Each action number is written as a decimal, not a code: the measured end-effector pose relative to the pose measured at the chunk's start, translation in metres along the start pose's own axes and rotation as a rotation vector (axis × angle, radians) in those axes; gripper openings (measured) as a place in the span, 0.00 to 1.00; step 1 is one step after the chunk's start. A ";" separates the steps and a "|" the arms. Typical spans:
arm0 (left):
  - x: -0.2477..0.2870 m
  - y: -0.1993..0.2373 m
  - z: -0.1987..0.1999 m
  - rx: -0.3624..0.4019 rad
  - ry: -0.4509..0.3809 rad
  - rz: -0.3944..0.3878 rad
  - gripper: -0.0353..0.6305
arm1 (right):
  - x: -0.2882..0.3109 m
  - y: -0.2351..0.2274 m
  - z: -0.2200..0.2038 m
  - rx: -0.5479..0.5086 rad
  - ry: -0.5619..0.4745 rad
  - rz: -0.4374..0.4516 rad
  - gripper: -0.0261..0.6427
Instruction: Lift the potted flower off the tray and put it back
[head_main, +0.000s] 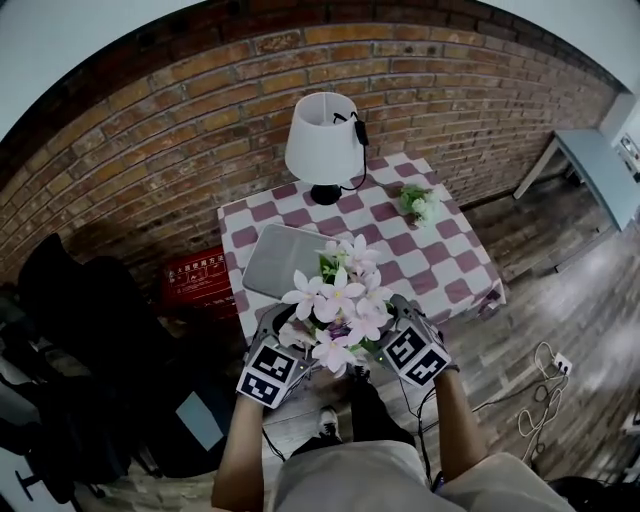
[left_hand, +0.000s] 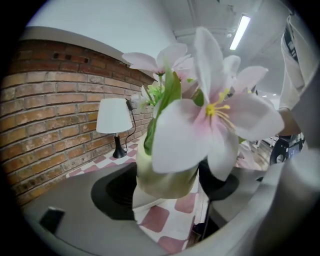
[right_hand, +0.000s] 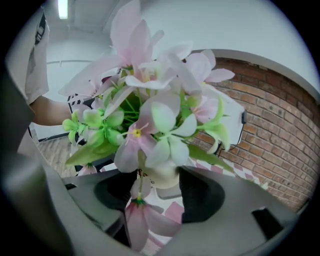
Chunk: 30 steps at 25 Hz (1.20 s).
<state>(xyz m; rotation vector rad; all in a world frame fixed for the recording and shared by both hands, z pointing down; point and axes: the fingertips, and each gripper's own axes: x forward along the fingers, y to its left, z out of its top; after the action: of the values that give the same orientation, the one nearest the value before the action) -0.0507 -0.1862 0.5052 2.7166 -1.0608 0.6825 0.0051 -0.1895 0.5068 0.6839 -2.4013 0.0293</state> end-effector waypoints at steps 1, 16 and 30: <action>-0.006 -0.005 0.000 0.002 -0.002 -0.001 0.68 | -0.005 0.006 0.001 -0.006 0.004 -0.008 0.46; -0.091 -0.072 0.004 0.033 -0.049 -0.013 0.68 | -0.072 0.091 0.023 -0.028 -0.021 -0.045 0.46; -0.109 -0.082 0.009 0.028 -0.065 -0.014 0.68 | -0.087 0.106 0.033 -0.046 -0.037 -0.078 0.46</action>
<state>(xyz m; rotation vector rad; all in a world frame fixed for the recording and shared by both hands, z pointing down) -0.0632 -0.0616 0.4493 2.7851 -1.0530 0.6155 -0.0073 -0.0633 0.4446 0.7628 -2.4005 -0.0712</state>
